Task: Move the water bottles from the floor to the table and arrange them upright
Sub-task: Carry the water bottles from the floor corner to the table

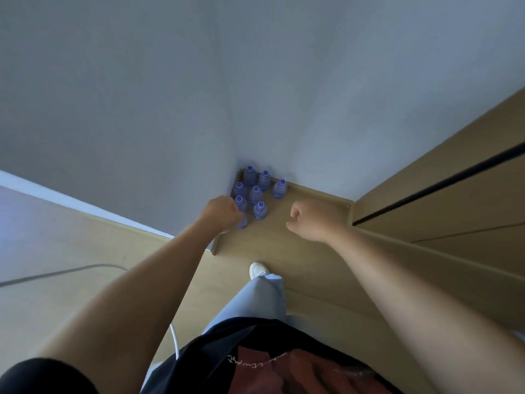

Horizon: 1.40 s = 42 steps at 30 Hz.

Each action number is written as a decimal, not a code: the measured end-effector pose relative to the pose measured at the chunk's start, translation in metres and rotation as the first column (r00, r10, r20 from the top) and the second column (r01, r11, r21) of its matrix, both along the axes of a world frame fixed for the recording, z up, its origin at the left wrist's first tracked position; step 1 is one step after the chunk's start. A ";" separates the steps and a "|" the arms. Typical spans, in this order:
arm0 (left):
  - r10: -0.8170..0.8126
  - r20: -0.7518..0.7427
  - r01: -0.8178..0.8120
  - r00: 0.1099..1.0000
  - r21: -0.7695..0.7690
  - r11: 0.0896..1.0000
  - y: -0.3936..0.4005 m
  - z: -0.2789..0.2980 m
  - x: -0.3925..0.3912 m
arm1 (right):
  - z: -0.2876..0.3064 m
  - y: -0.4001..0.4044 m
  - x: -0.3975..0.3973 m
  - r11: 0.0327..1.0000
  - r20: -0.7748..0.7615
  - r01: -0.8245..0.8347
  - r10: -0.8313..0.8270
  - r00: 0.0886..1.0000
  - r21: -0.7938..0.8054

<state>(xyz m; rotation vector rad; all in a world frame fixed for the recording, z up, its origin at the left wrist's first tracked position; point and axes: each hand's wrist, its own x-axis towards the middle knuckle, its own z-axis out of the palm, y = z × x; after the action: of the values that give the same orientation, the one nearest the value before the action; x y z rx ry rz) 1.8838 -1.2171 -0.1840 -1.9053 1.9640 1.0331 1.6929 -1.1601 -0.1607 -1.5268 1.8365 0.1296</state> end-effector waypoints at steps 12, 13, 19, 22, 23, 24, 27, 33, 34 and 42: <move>0.222 0.042 -0.226 0.974 0.100 0.969 -0.020 -0.038 -0.021 | -0.044 -0.061 -0.025 0.995 0.092 -0.078 0.072 0.993 0.065; 0.242 0.049 -0.246 0.969 0.106 0.963 -0.022 -0.043 -0.022 | -0.053 -0.066 -0.027 0.993 0.095 -0.097 0.091 0.991 0.063; 0.351 0.065 -0.357 0.934 0.117 0.927 -0.035 -0.094 -0.024 | -0.116 -0.100 -0.037 0.996 0.139 -0.064 0.054 0.989 0.067; 0.389 0.066 -0.394 0.919 0.117 0.911 -0.040 -0.131 -0.030 | -0.155 -0.112 -0.042 0.995 0.156 -0.073 0.062 0.986 0.062; 0.396 0.067 -0.401 0.916 0.129 0.907 -0.043 -0.145 -0.034 | -0.170 -0.115 -0.044 0.995 0.158 -0.068 0.056 0.986 0.072; 0.406 0.064 -0.411 0.912 0.140 0.901 -0.047 -0.161 -0.038 | -0.187 -0.119 -0.046 0.995 0.158 -0.059 0.045 0.986 0.082; 0.399 0.073 -0.405 0.914 0.149 0.902 -0.062 -0.214 -0.048 | -0.243 -0.132 -0.048 0.993 0.155 -0.045 0.028 0.988 0.109; 0.350 0.133 -0.363 0.927 0.087 0.928 -0.085 -0.320 -0.052 | -0.350 -0.150 -0.044 0.983 0.124 -0.135 0.119 0.985 0.127; 0.343 0.143 -0.358 0.928 0.093 0.929 -0.088 -0.335 -0.051 | -0.363 -0.153 -0.045 0.982 0.114 -0.144 0.130 0.985 0.121; 0.405 0.104 -0.414 0.909 0.096 0.905 -0.098 -0.421 -0.060 | -0.442 -0.168 -0.040 0.969 0.067 -0.242 0.238 0.969 0.053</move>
<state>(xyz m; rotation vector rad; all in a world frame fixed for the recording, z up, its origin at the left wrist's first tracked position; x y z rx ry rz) 1.8236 -1.3152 -0.6053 -2.3093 1.4516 1.1181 1.6532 -1.3278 -0.6031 -1.6871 1.5817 0.2493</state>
